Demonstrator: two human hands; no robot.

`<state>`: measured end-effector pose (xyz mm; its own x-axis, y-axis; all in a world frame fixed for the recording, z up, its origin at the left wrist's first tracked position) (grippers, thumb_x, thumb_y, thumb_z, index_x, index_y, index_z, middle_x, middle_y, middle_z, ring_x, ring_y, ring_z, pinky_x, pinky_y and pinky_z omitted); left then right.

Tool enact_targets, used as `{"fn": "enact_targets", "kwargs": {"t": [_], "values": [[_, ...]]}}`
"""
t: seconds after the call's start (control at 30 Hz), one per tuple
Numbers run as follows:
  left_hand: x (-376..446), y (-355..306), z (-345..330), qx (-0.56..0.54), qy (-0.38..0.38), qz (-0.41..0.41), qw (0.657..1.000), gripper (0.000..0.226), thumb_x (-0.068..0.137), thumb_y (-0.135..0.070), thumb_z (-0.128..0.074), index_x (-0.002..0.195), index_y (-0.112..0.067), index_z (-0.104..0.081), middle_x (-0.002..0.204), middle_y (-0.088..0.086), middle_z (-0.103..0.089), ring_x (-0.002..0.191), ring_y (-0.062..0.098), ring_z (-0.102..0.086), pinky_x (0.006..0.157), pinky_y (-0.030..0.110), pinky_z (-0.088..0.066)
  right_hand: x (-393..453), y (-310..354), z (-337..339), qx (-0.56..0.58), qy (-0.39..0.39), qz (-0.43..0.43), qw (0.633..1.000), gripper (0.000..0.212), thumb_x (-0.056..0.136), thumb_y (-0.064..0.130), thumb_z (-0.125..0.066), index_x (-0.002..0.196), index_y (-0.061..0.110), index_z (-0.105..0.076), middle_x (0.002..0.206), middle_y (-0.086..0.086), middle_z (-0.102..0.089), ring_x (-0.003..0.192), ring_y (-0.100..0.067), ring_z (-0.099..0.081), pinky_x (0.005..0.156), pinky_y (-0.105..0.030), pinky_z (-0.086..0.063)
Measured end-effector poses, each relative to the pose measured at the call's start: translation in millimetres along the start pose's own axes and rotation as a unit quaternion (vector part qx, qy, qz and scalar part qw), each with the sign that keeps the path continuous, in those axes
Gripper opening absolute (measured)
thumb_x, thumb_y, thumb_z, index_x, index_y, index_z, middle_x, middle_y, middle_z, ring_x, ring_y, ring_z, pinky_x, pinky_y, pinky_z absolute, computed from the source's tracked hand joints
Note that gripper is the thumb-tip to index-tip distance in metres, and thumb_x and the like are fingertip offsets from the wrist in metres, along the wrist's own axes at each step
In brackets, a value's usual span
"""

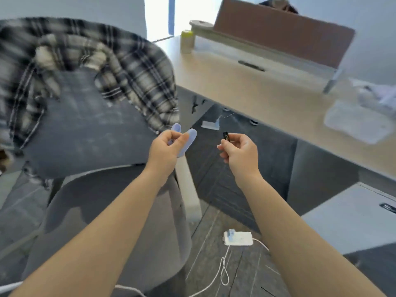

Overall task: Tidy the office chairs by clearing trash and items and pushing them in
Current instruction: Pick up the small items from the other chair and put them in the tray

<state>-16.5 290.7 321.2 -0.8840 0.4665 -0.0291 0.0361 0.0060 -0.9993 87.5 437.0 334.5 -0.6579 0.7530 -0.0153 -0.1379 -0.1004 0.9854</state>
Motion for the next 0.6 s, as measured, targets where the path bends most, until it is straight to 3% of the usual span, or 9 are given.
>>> {"fn": "enact_targets", "kwargs": {"t": [0.07,0.13,0.2,0.3,0.4,0.47,0.5,0.57,0.6], "values": [[-6,-19,-35,0.010,0.038,-0.021,0.999,0.028,0.088,-0.017,-0.055,0.061,-0.017,-0.049,0.108,0.012,-0.065,0.050,-0.013,-0.049,0.064,0.017,-0.040,-7,7,41,0.001,-0.040,-0.003,0.999,0.007,0.089,0.008,-0.053,0.085,0.014,-0.051,0.072,0.003,-0.057,0.060,-0.005,-0.053,0.048,-0.009,-0.045],[-13,-33,-73,0.004,0.085,-0.029,0.996,0.023,0.087,-0.012,-0.055,0.064,-0.016,-0.052,0.137,0.014,-0.050,0.081,-0.012,-0.057,0.064,0.010,-0.045,-13,12,82,-0.001,-0.081,-0.003,0.997,0.018,0.088,0.009,-0.056,0.076,0.020,-0.048,0.071,0.003,-0.058,0.059,-0.008,-0.053,0.053,-0.015,-0.046],[-23,-45,-114,-0.016,0.137,-0.036,0.990,0.019,0.086,-0.012,-0.057,0.068,-0.017,-0.055,0.145,0.009,-0.042,0.116,0.011,-0.054,0.081,0.018,-0.048,-20,16,125,-0.002,-0.120,-0.006,0.993,0.015,0.088,0.009,-0.056,0.078,0.018,-0.049,0.070,0.003,-0.058,0.057,-0.008,-0.053,0.051,-0.014,-0.046],[-34,-56,-170,-0.002,0.171,-0.034,0.985,0.004,0.086,-0.016,-0.058,0.087,-0.020,-0.059,0.144,0.007,-0.044,0.123,0.019,-0.049,0.100,0.035,-0.044,-28,19,188,-0.004,-0.173,-0.007,0.985,0.006,0.088,0.009,-0.056,0.088,0.011,-0.050,0.070,0.003,-0.057,0.057,-0.008,-0.052,0.048,-0.011,-0.046],[-43,-66,-229,0.042,0.193,-0.049,0.979,0.040,0.086,-0.023,-0.058,0.124,-0.016,-0.046,0.142,0.006,-0.044,0.128,0.021,-0.045,0.101,0.034,-0.040,-33,16,250,0.003,-0.217,-0.009,0.976,0.005,0.087,0.009,-0.057,0.088,0.011,-0.052,0.070,0.003,-0.056,0.057,-0.009,-0.052,0.053,-0.016,-0.048],[-52,-71,-267,0.055,0.205,-0.051,0.976,0.051,0.087,-0.023,-0.058,0.132,-0.016,-0.037,0.143,0.007,-0.043,0.127,0.022,-0.044,0.101,0.031,-0.039,-33,12,291,0.004,-0.238,-0.012,0.971,0.006,0.087,0.009,-0.057,0.092,0.008,-0.052,0.069,0.003,-0.054,0.056,-0.009,-0.051,0.053,-0.017,-0.048],[-55,-71,-288,0.057,0.214,-0.051,0.974,0.048,0.087,-0.022,-0.058,0.130,-0.015,-0.038,0.143,0.008,-0.042,0.127,0.022,-0.045,0.098,0.024,-0.040,-33,9,311,0.004,-0.247,-0.013,0.969,0.007,0.087,0.009,-0.057,0.093,0.008,-0.053,0.069,0.003,-0.053,0.055,-0.009,-0.051,0.052,-0.016,-0.048],[-63,-68,-328,0.071,0.234,-0.048,0.968,0.026,0.087,-0.020,-0.057,0.110,-0.011,-0.048,0.144,0.013,-0.042,0.124,0.023,-0.048,0.075,0.003,-0.044,-30,3,351,0.009,-0.259,-0.019,0.966,0.007,0.087,0.008,-0.057,0.092,0.007,-0.053,0.069,0.003,-0.053,0.055,-0.009,-0.051,0.048,-0.013,-0.049],[-65,-65,-347,0.079,0.239,-0.040,0.967,0.015,0.087,-0.019,-0.057,0.098,-0.011,-0.049,0.144,0.013,-0.043,0.123,0.022,-0.050,0.064,0.002,-0.044,-28,0,370,0.014,-0.260,-0.022,0.965,0.006,0.087,0.008,-0.057,0.092,0.007,-0.054,0.070,0.002,-0.053,0.055,-0.010,-0.052,0.047,-0.012,-0.049]]}}
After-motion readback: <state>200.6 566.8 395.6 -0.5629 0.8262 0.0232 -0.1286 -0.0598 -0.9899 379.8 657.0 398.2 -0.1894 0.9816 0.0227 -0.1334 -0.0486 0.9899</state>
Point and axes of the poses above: each hand's wrist, its own x-axis towards the middle knuckle, its own z-axis out of the back of the hand, y = z × x, the point moved 9 cm from there along x, towards the middle knuckle
